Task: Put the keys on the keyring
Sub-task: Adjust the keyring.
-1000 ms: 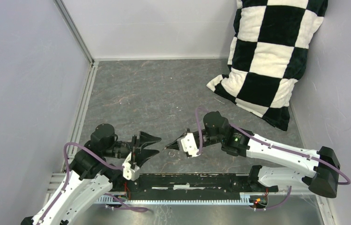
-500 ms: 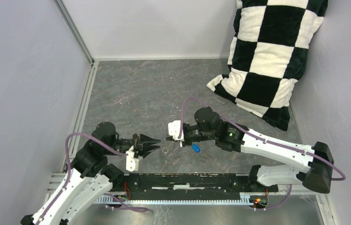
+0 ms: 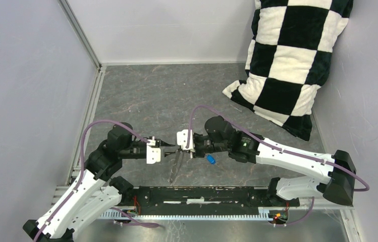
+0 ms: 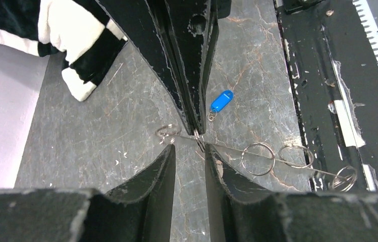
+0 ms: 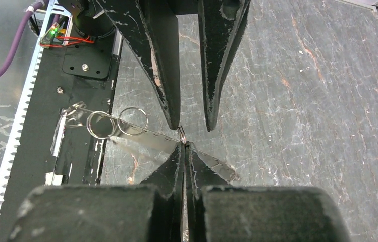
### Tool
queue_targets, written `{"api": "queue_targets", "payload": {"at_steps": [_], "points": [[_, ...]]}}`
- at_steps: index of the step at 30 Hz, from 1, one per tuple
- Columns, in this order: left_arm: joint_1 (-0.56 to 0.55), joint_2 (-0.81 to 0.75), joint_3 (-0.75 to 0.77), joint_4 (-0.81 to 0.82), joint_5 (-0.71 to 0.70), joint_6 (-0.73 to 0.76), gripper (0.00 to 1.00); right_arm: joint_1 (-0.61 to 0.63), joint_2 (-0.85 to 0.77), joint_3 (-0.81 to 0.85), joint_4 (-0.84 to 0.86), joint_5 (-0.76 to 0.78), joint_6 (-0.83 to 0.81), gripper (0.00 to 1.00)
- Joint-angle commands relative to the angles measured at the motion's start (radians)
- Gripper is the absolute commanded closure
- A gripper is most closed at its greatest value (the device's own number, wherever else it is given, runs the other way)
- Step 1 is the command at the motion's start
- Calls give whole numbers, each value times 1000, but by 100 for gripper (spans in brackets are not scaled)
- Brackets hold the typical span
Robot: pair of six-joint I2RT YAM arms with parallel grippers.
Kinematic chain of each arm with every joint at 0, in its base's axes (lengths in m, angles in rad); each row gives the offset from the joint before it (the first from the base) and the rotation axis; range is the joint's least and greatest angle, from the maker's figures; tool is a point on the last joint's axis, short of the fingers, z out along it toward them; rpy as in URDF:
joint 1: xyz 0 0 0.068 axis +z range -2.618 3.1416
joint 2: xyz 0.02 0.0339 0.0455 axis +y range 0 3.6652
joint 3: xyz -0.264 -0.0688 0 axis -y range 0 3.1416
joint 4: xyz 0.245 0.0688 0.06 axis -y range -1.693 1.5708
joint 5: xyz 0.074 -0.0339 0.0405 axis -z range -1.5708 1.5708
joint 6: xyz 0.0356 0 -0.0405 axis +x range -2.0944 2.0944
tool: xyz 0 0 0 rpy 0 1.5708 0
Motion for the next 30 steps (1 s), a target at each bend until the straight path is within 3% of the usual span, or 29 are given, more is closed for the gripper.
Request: {"api": "queue_targets", "payload": {"at_steps": [1, 5, 16, 19, 21, 26, 30], "points": [[0, 3, 34, 67, 20, -111, 65, 12, 8, 67, 45, 15, 24, 99], [0, 19, 47, 42, 62, -113, 67, 16, 13, 73, 45, 27, 31, 100], [0, 80, 74, 3, 34, -121, 84, 27, 19, 86, 55, 35, 50, 100], [0, 92, 73, -8, 32, -116, 94, 27, 15, 87, 63, 40, 59, 99], [-1, 97, 75, -9, 28, -116, 98, 28, 11, 84, 72, 39, 69, 93], [0, 100, 103, 9, 106, -99, 98, 23, -85, 13, 159, 117, 93, 60], [-1, 75, 109, 132, 200, -204, 98, -29, -245, -117, 310, 104, 136, 54]]}}
